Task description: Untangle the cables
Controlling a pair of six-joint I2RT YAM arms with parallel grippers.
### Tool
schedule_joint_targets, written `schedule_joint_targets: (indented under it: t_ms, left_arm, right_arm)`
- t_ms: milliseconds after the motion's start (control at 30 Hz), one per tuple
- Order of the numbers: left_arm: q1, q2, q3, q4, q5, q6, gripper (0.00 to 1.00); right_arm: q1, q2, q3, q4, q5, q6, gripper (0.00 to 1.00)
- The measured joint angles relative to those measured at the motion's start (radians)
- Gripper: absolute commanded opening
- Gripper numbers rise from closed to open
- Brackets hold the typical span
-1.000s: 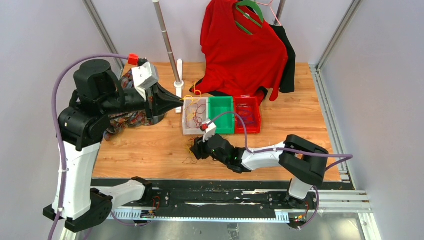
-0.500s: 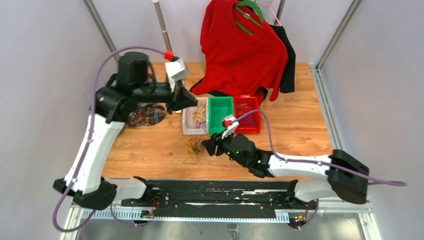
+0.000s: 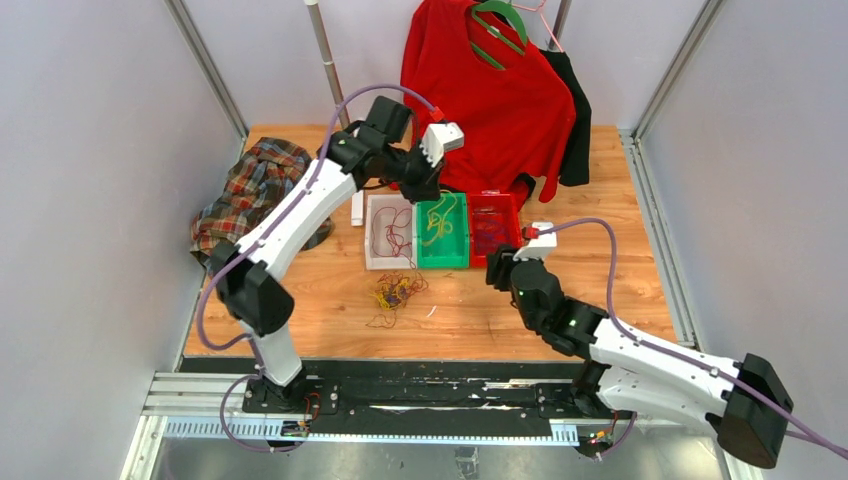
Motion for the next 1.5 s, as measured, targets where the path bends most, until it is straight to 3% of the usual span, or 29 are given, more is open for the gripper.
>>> schedule_joint_targets:
  t_ms: [333,367,433,533,700,900,1167,1300,1500]
  left_arm:
    - [0.000,0.212,0.024,0.097,-0.170,0.068,0.01]
    - [0.000,0.232,0.024,0.105,-0.181,0.069,0.06]
    - [-0.002,0.261,0.024,0.113,-0.195,0.070,0.34]
    - [-0.010,0.286,0.023,0.117,-0.212,0.076,0.65]
    - [-0.023,0.272,0.022,0.111,-0.235,0.089,0.80]
    - [-0.025,0.127,-0.031,0.027,-0.240,0.129,0.86]
    - [-0.021,-0.326,-0.495,-0.116,-0.165,0.357,0.86]
    - [-0.021,-0.393,-0.662,-0.171,-0.153,0.462,0.82]
    - [-0.016,-0.393,-0.785,-0.172,-0.175,0.625,0.81]
  right_arm:
    - [-0.049,-0.109,-0.048,-0.093,0.050,0.007,0.44]
    - [-0.050,-0.111,-0.048,-0.095,0.051,0.007,0.43]
    - [-0.052,-0.108,-0.048,-0.097,0.052,0.006,0.43]
    - [-0.056,-0.100,-0.048,-0.097,0.051,0.006,0.43]
    - [-0.056,-0.081,-0.039,-0.102,0.044,0.002,0.43]
    - [-0.056,-0.051,-0.016,-0.101,0.017,-0.004,0.43]
    - [-0.056,0.005,0.019,-0.097,-0.085,-0.005,0.41]
    - [-0.056,0.037,0.035,-0.085,-0.148,-0.007,0.38]
    - [-0.051,0.084,0.043,-0.050,-0.235,-0.007,0.34]
